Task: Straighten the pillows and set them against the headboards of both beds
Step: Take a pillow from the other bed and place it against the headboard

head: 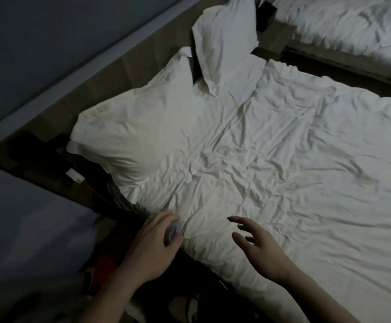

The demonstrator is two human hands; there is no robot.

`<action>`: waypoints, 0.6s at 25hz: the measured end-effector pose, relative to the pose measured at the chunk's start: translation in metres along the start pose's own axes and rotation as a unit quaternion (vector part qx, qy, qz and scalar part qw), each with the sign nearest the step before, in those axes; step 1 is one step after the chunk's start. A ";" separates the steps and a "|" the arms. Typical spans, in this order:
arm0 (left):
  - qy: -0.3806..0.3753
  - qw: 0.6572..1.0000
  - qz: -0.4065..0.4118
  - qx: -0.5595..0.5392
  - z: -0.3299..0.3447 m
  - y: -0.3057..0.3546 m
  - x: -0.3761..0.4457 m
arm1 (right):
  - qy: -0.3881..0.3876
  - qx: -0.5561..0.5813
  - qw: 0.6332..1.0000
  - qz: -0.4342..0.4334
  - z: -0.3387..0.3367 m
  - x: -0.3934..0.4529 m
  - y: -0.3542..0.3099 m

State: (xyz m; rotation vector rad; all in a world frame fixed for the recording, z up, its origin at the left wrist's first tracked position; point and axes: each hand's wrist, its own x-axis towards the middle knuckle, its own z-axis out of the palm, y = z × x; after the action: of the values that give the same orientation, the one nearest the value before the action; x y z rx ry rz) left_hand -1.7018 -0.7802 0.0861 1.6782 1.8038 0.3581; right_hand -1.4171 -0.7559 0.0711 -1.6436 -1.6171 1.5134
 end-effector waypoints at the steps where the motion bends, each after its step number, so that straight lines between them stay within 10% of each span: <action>1: 0.004 1.000 0.003 -0.002 0.001 0.009 -0.014 | 0.006 0.008 1.000 0.005 -0.011 -0.022 0.001; 15: -0.066 0.990 0.125 0.021 0.168 0.269 -0.073 | 0.177 0.066 0.981 0.036 -0.225 -0.272 0.152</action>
State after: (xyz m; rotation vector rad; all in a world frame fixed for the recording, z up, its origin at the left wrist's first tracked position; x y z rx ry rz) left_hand -1.3876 -0.8483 0.1385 1.9165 1.5187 0.3097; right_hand -1.0892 -0.9456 0.1325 -1.7921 -1.2531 1.2427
